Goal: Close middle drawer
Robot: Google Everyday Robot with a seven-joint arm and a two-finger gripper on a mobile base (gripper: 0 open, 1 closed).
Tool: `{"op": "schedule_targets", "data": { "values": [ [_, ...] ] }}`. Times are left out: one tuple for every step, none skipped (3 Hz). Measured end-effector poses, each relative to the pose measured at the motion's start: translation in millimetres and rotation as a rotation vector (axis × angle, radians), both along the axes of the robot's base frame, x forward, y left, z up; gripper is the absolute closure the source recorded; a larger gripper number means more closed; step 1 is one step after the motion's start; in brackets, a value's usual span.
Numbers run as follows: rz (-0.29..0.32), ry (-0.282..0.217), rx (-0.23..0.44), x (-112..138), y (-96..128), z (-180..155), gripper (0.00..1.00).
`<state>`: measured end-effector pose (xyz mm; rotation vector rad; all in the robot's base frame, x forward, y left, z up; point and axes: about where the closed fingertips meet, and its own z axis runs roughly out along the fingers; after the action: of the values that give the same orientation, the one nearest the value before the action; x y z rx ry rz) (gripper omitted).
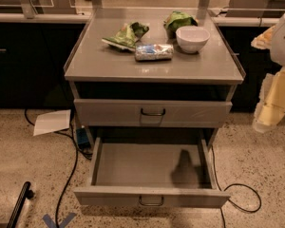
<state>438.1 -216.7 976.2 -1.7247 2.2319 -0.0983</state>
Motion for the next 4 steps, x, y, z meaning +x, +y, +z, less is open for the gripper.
{"op": "schedule_targets", "data": {
  "values": [
    [0.000, 0.000, 0.000, 0.0, 0.0, 0.0, 0.00],
    [-0.029, -0.045, 0.046, 3.7, 1.7, -10.0, 0.00],
    [-0.139, -0.060, 0.159, -16.1, 7.5, -48.6, 0.00],
    [-0.297, -0.029, 0.284, -34.6, 19.7, -105.4, 0.00]
  ]
}}
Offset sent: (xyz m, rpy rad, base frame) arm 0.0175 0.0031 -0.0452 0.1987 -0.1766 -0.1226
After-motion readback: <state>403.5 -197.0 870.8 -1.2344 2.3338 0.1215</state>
